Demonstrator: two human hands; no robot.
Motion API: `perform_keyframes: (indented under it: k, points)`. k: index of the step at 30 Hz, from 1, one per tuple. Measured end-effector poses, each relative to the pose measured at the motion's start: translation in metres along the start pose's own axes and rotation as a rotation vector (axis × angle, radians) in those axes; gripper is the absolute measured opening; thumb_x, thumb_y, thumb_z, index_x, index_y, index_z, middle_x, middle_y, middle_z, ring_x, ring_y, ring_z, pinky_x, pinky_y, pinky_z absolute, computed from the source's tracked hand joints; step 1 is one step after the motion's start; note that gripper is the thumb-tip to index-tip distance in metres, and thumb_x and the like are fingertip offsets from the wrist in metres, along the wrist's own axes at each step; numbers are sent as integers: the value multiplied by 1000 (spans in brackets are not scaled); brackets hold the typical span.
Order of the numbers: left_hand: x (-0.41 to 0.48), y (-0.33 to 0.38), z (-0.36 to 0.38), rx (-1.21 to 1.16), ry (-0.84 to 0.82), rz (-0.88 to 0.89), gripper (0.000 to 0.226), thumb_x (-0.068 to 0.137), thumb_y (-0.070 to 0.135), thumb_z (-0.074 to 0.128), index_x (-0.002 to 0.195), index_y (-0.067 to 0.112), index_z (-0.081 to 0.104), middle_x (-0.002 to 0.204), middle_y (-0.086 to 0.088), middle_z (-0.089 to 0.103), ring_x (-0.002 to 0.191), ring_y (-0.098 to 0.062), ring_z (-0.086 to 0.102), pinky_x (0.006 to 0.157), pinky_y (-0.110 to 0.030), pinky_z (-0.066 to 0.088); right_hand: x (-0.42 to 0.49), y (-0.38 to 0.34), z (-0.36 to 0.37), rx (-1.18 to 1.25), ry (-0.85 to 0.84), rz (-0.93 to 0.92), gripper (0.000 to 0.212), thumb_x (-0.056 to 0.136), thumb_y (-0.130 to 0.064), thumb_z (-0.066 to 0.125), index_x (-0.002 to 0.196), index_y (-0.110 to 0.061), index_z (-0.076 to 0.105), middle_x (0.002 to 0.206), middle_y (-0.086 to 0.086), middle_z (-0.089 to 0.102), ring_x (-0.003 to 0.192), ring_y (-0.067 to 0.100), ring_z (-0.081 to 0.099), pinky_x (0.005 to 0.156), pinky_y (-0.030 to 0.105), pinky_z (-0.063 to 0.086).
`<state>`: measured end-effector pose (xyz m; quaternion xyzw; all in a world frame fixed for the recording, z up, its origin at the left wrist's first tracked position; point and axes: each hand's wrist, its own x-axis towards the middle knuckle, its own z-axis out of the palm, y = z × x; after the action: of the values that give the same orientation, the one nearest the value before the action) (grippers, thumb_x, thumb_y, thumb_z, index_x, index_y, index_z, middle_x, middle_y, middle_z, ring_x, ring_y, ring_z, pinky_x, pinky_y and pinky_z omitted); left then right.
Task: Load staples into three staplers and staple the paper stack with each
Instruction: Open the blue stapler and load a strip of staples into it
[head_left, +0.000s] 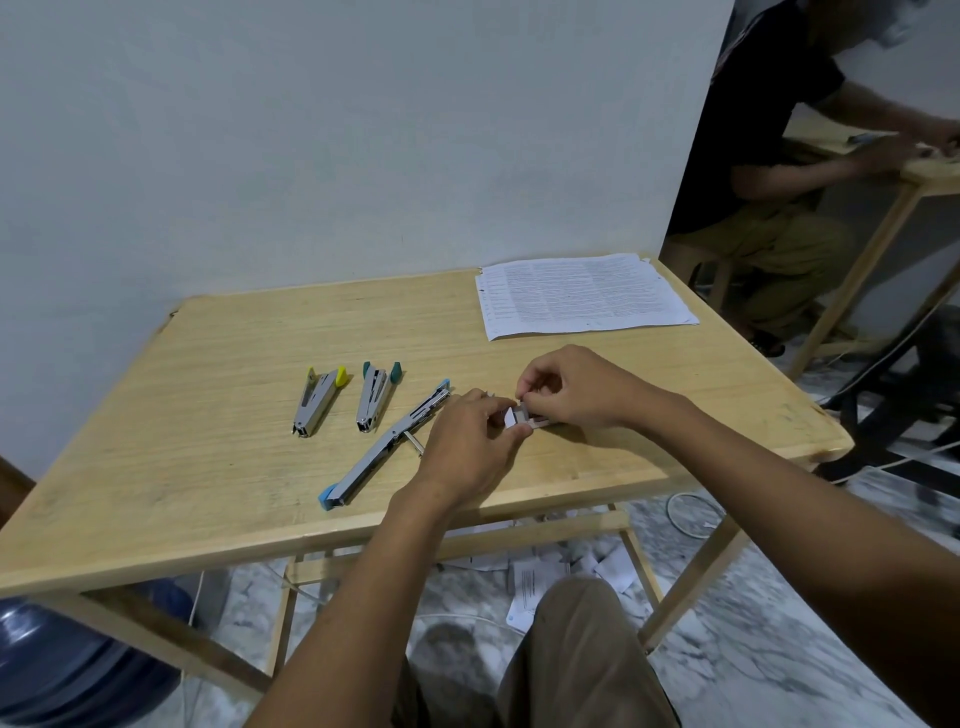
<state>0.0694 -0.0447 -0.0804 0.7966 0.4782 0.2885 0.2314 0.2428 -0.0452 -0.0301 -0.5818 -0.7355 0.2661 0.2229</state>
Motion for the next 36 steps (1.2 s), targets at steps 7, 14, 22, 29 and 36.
perform_keyframes:
  k: [7,14,22,29,36]
  points:
    - [-1,1,-1,6,-6,-5,42,92,39,63,127,17,63,91,2,56,96,-18,49,84,-36,45,-5,5,0,121,137,17,10,93,-17,61,90,-21,69,78,-3,64,69,7,56,65,21,46]
    - [-1,6,-5,19,-57,-34,43,92,38,62,128,15,62,94,1,56,97,-19,51,86,-37,47,-12,8,4,338,280,101,10,93,-15,61,91,-14,71,93,1,73,85,13,67,70,28,56]
    - [-10,8,-43,-40,86,-63,46,91,40,62,134,24,55,102,5,56,100,-10,51,82,-27,43,-13,-7,10,706,297,118,13,92,1,59,86,-9,64,87,16,70,67,14,63,76,30,57]
    - [-7,-9,-71,414,15,-366,37,89,41,63,109,10,67,103,-6,66,91,-24,65,68,-32,50,-7,-14,27,815,249,166,15,93,3,59,86,-6,69,88,19,70,69,19,65,75,32,56]
    - [5,-19,-71,492,-61,-415,18,88,24,61,86,8,70,77,-5,65,66,-22,64,48,-23,39,-6,-26,36,932,263,160,10,93,-1,63,93,-7,71,89,13,73,73,15,68,68,21,56]
